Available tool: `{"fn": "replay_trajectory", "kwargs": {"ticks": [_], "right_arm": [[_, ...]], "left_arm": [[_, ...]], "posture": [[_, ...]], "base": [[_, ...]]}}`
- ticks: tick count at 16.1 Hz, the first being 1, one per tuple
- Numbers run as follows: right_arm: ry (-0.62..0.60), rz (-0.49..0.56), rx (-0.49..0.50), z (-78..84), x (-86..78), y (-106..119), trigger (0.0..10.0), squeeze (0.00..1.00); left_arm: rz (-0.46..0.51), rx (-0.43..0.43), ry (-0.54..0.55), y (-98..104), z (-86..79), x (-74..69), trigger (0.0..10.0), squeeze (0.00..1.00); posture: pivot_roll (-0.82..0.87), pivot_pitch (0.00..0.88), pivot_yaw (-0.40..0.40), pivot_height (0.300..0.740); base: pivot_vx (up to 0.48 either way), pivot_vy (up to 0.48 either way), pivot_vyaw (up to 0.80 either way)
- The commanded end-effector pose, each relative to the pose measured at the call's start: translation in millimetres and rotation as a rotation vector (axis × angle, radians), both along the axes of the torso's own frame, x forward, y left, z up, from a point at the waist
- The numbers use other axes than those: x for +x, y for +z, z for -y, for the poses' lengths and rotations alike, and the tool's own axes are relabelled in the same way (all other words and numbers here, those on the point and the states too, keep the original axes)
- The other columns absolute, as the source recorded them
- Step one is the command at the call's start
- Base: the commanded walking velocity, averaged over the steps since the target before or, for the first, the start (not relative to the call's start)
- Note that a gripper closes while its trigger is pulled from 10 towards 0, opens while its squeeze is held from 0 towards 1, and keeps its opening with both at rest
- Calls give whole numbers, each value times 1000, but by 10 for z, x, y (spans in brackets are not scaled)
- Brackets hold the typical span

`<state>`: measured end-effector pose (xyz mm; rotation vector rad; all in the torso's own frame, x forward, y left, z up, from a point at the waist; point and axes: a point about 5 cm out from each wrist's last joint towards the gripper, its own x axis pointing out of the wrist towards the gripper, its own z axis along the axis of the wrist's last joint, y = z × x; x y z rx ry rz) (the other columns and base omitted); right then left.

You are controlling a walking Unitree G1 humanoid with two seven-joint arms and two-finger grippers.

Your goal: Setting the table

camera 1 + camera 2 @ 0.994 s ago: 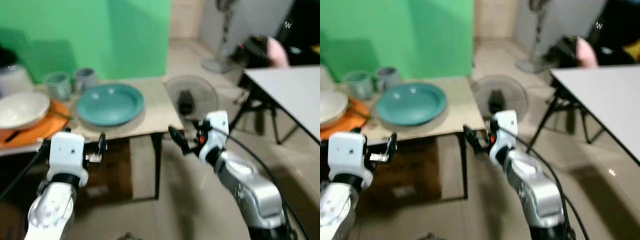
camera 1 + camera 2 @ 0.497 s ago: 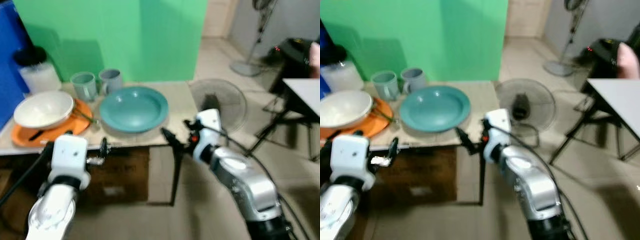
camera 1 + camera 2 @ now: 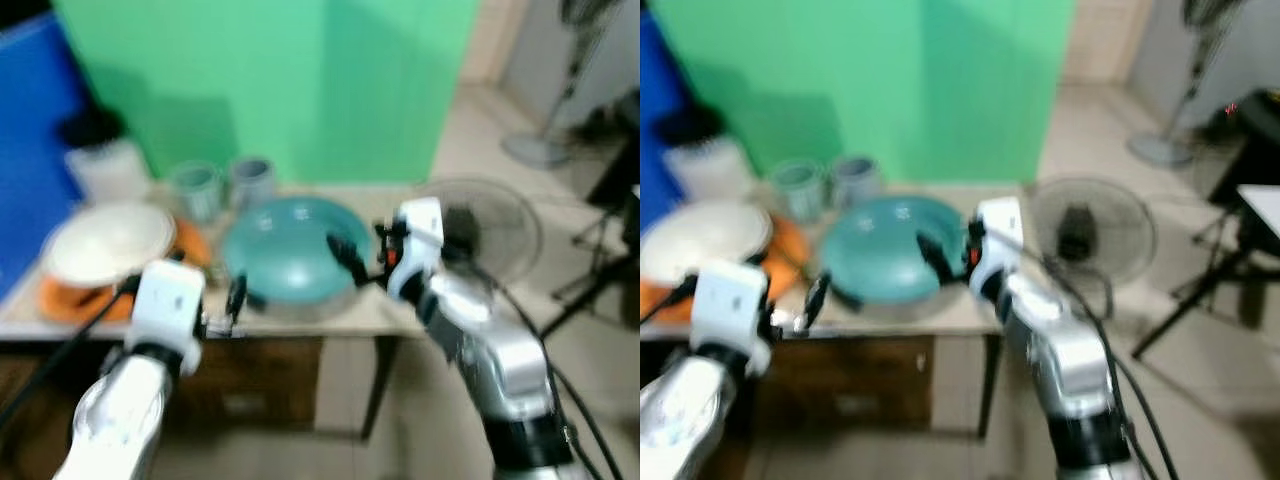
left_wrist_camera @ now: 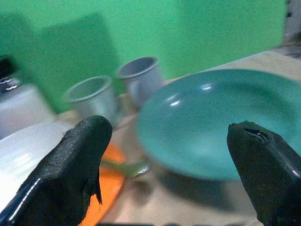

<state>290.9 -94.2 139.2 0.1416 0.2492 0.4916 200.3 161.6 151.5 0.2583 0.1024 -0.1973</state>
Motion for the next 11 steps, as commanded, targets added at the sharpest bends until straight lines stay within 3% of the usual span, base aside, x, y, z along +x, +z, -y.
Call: {"fn": "replay_trajectory", "kwargs": {"ticks": [1,4,5,7,11], "right_arm": [[-56,-33,-15,24,87,-12,10000,0],[-103,-152,43,82,267,-10,10000,0],[-119,-260,78,124,373,-80,10000,0],[-143,-344,102,149,461,-175,10000,0],[-183,-359,110,210,610,-256,10000,0]], "left_arm": [[3,2,-40,17,-4,3,10000,0],[-25,-19,-176,23,50,11,10000,0],[-48,-50,-292,33,111,11,10000,0],[-62,-78,-367,59,156,27,10000,0],[-138,-83,-530,25,240,-52,10000,0]], "posture": [[26,0,25,740],[27,0,22,740],[22,0,26,740],[15,0,32,740],[21,0,25,740]], "base": [[0,0,0],[0,0,0],[0,0,0],[0,0,0],[0,0,0]]}}
